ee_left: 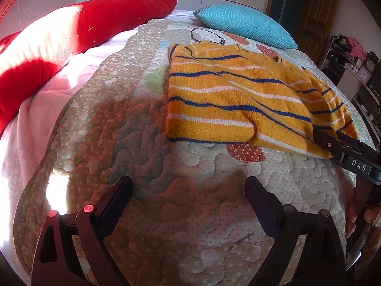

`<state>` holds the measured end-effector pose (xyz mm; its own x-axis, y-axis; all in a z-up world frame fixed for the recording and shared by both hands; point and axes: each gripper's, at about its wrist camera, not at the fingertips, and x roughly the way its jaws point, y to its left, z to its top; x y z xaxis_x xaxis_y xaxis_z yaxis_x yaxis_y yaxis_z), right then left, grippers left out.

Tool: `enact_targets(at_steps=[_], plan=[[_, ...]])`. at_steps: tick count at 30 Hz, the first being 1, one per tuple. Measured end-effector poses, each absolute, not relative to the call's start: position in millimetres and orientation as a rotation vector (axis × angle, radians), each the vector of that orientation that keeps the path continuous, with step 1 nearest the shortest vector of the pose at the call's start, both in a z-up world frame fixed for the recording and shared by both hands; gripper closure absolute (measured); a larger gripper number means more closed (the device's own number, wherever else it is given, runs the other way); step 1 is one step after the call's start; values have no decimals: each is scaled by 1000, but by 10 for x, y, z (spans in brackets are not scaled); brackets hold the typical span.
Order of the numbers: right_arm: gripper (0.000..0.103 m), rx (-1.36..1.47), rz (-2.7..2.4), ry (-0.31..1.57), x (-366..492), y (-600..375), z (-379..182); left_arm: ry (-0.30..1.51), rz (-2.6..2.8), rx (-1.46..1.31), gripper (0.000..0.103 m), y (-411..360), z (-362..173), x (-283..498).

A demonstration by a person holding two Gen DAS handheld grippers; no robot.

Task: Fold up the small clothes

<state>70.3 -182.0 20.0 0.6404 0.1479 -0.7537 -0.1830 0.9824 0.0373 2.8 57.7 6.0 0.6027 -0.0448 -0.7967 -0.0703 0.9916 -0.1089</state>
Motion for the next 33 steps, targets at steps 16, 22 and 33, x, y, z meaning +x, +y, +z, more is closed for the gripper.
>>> enact_targets(at_steps=[16, 22, 33], plan=[[1, -34, 187, 848, 671, -1822, 192, 930, 13, -113, 1, 526, 17, 46], [1, -28, 187, 844, 663, -1824, 194, 925, 5, -126, 0, 536, -10, 51], [0, 44, 234, 819, 610, -1902, 209, 937, -50, -228, 0, 662, 74, 63]])
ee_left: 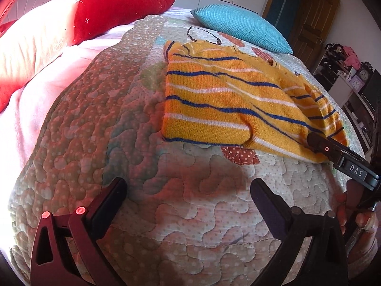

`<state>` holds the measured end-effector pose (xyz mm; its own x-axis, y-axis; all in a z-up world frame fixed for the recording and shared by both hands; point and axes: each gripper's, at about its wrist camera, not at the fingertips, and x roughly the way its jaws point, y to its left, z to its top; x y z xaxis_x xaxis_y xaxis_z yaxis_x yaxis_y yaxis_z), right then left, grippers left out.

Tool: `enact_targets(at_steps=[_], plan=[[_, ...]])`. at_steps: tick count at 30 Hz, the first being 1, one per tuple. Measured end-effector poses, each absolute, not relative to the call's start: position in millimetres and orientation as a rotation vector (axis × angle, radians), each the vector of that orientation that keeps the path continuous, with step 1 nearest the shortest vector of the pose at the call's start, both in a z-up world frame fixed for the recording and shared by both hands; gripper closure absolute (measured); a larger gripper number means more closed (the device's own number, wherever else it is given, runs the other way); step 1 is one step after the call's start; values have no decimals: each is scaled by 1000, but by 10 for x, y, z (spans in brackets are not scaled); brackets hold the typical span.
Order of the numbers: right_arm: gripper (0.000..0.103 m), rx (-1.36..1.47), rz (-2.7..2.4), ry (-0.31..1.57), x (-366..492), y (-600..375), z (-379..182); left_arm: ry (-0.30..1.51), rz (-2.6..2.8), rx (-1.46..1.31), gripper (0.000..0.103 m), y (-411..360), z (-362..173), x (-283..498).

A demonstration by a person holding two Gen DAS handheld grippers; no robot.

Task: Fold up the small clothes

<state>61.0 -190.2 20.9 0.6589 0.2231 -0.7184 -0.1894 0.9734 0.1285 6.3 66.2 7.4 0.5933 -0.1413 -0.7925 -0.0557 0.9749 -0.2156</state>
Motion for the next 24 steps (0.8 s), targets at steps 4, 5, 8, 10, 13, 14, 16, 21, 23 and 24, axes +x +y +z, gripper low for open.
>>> enact_targets(at_steps=[4, 5, 8, 10, 13, 14, 16, 21, 23, 24], plan=[[0, 114, 281, 795, 578, -2001, 224, 958, -102, -376, 0, 744, 154, 282], [0, 131, 292, 790, 572, -2023, 228, 959, -110, -409, 0, 758, 157, 377], [0, 168, 313, 776, 549, -2074, 249, 948, -113, -509, 0, 846, 89, 673], [0, 175, 331, 786, 543, -2090, 272, 920, -103, -590, 0, 932, 68, 794], [0, 111, 384, 793, 471, -2069, 385, 906, -135, -659, 0, 980, 105, 965], [0, 77, 394, 764, 412, -2069, 448, 909, -155, -662, 0, 976, 120, 1035], [0, 28, 395, 706, 302, -2116, 565, 926, -174, -635, 0, 948, 142, 1194], [0, 52, 333, 607, 191, -2528, 718, 1025, -130, -541, 57, 850, 133, 1534], [0, 78, 275, 582, 200, -2773, 697, 1057, -121, -544, 82, 848, 171, 1560], [0, 102, 257, 592, 242, -2904, 670, 1057, -119, -557, 84, 850, 227, 1554]])
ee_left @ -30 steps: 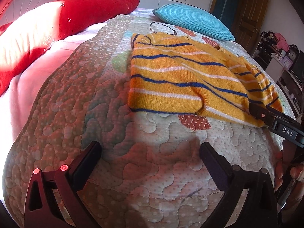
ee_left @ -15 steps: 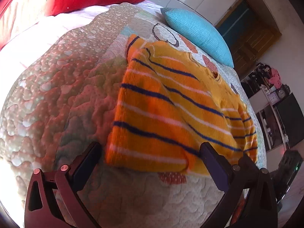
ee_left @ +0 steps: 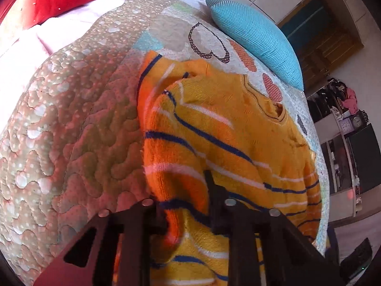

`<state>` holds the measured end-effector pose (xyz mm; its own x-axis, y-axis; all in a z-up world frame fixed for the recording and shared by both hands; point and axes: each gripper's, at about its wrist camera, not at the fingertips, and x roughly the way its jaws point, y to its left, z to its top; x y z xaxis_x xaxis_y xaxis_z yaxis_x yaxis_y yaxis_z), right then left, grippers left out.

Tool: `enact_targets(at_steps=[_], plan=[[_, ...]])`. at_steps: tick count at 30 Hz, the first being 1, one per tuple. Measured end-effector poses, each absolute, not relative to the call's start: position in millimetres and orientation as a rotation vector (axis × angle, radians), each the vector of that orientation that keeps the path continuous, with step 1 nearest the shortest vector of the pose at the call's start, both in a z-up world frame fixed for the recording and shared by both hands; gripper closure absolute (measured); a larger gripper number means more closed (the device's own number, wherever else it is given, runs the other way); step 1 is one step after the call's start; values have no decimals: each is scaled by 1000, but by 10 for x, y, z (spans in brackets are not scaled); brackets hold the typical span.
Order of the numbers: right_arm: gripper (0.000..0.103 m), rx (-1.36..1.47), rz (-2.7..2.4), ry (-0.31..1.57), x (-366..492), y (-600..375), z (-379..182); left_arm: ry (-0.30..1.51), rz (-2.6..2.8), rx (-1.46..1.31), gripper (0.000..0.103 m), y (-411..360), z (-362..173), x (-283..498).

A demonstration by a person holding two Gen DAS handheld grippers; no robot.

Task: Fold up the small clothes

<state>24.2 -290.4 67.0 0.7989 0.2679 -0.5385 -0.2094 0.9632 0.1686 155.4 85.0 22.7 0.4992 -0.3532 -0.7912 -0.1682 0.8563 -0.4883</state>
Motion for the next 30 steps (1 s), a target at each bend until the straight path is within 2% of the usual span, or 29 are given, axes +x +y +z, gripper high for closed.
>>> enact_targets(at_steps=[5, 10, 13, 15, 19, 20, 23, 27, 30], plan=[[5, 366, 198, 634, 471, -3681, 632, 992, -128, -466, 86, 458, 793, 1510], [5, 609, 145, 612, 450, -4375, 643, 928, -296, -360, 87, -623, 1287, 1507], [5, 724, 137, 609, 446, -4667, 613, 958, -385, -257, 87, -1400, 1228, 1480], [5, 776, 142, 619, 462, -4769, 566, 1021, -394, -197, 82, -1810, 1034, 1504], [5, 764, 160, 648, 498, -4734, 528, 1063, -351, -163, 76, -2119, 754, 1413], [5, 749, 170, 652, 507, -4691, 536, 1050, -360, -182, 71, -2090, 778, 1348], [5, 699, 220, 661, 527, -4513, 565, 1024, -442, -277, 47, -1915, 931, 1166], [5, 614, 242, 668, 495, -4285, 587, 922, -417, -258, 26, -1649, 1223, 878], [5, 596, 245, 675, 475, -4197, 565, 882, -310, -178, 23, -1474, 1275, 815]])
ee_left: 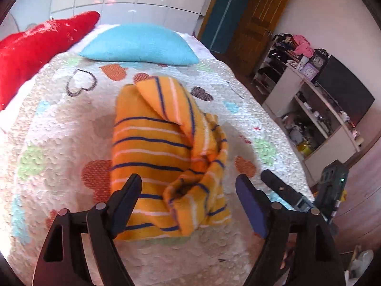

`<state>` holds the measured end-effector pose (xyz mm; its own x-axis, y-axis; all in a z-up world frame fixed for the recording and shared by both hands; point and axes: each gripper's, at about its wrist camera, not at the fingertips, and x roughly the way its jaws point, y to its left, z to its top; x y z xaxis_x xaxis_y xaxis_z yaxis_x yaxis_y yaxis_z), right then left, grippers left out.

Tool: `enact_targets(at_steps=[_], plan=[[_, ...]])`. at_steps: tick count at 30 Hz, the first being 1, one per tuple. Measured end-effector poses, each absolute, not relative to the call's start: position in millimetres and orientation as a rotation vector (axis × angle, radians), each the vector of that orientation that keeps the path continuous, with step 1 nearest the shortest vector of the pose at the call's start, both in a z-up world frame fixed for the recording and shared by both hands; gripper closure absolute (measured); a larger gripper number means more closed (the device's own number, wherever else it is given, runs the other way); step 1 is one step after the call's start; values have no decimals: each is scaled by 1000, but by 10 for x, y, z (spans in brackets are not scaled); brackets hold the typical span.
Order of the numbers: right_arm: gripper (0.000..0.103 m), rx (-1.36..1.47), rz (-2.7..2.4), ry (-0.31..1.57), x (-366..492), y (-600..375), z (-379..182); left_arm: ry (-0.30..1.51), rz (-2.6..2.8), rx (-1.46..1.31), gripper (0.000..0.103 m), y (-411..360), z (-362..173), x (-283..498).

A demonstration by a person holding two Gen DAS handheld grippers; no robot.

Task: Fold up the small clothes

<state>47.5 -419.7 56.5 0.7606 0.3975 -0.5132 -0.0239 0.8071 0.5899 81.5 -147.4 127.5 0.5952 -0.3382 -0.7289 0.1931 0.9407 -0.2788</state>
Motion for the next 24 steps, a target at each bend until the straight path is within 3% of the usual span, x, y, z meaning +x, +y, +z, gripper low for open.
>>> enact_targets(at_steps=[8, 12, 13, 14, 15, 20, 24], plan=[[5, 637, 223, 708, 498, -4205, 445, 933, -183, -257, 23, -1030, 895, 1315], [5, 611, 219, 710, 519, -4170, 459, 1054, -257, -324, 23, -1108, 582, 1661], [5, 602, 218, 710, 529, -4159, 467, 1083, -280, -320, 26, -1169, 537, 1701], [5, 595, 217, 710, 531, -4149, 467, 1087, -270, -258, 57, -1241, 552, 1715], [5, 589, 218, 710, 531, -4139, 469, 1077, -243, -196, 72, -1281, 595, 1704], [5, 573, 221, 730, 587, -4092, 419, 1041, -139, -168, 88, -864, 686, 1656], [5, 549, 226, 726, 613, -4029, 438, 1050, -99, -169, 89, -617, 619, 1578]])
